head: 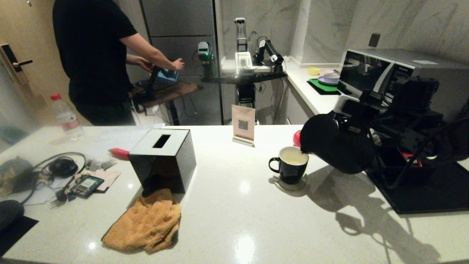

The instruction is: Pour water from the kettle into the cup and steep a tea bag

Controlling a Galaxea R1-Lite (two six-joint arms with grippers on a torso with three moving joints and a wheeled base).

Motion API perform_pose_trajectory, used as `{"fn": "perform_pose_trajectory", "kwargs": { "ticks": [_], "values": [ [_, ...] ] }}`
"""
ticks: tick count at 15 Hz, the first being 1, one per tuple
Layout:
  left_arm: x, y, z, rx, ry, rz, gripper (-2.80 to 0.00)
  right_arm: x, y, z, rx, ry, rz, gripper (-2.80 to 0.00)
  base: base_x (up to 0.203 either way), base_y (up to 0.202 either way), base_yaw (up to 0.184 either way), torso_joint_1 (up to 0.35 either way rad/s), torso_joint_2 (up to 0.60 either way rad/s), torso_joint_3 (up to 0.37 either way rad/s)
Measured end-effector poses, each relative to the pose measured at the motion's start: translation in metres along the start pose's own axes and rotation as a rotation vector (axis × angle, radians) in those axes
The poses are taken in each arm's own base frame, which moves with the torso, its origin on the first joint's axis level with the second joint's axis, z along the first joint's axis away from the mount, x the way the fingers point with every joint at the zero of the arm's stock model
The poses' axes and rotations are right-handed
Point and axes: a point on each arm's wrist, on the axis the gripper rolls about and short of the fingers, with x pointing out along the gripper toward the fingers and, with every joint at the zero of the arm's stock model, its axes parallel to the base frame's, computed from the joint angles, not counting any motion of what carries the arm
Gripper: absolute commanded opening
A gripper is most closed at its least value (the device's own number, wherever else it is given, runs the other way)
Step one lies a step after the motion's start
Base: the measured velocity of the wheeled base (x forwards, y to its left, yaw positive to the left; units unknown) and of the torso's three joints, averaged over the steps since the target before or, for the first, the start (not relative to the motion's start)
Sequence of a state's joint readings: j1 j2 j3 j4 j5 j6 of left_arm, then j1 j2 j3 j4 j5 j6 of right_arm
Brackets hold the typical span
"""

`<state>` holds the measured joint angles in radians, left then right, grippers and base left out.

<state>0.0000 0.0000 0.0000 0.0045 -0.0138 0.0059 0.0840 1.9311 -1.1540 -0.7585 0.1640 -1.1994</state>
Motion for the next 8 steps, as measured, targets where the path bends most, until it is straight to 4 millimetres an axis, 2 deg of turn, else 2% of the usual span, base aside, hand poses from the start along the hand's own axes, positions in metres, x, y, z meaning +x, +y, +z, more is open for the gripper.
{"fn": "perform_pose_trajectory", "kwargs": {
  "ticks": [8],
  "values": [
    [0.0000,0.0000,0.0000,0.000,0.000,0.000,-2.80,-0.0029,0.0006,0.0006,0.079,0.000,0.007,-2.80,0.000,0.000,0.000,0.000,0.00,0.000]
  ]
}}
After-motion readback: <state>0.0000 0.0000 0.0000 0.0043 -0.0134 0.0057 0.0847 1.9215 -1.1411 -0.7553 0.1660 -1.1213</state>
